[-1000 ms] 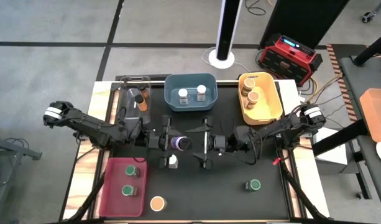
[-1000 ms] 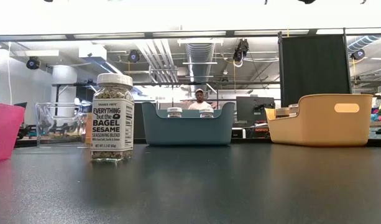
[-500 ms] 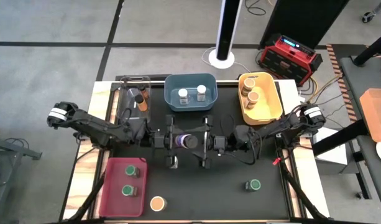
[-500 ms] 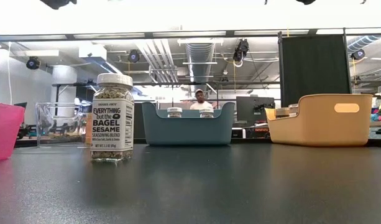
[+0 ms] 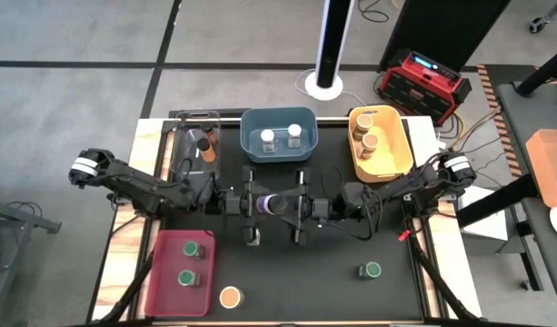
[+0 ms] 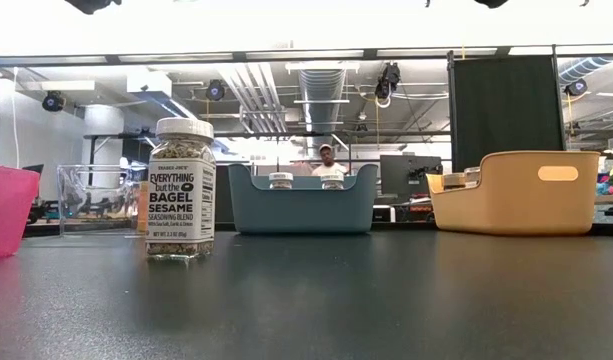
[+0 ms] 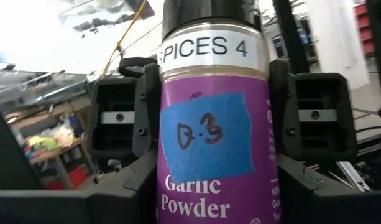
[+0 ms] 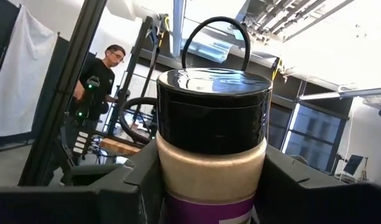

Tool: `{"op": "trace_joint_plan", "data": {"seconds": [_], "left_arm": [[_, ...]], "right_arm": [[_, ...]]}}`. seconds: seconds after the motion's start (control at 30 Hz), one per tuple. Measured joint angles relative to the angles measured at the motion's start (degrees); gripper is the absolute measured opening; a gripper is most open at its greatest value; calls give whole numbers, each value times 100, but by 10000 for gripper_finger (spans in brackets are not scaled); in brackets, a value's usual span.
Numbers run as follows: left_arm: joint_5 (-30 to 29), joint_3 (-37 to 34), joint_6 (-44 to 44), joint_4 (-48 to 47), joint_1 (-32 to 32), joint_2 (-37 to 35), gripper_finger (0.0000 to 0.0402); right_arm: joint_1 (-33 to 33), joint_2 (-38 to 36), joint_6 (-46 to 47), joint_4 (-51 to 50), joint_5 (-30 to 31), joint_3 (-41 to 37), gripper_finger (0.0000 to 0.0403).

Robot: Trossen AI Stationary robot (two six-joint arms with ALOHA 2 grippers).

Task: Sort spices by type
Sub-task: Put the black seasoning bottle into the transparent bin

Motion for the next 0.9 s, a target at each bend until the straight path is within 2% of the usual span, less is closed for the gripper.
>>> {"op": "trace_joint_plan", "data": {"seconds": [0.2,0.43,0.7,0.83,0.9], "left_arm": [[-268,7,-144,-377,2,-14,228],[-719,9,-407,-1320,-6,-52,279],[-724,9,-770,-1982,-22,-80,291],[-736,10,-860,-2355,-31,-257,290],[-959,17,-883,-2632,-33,-381,290]], "right_arm": [[-2,-16,-68,-35,154,0,184],[15,-434,-17,-909,663,0,181],[52,-1272,388,-2841,1210,2,182],[241,-1703,463,-4128,2014,7,180],[360,-1863,619,-4734,2438,7,182]]}}
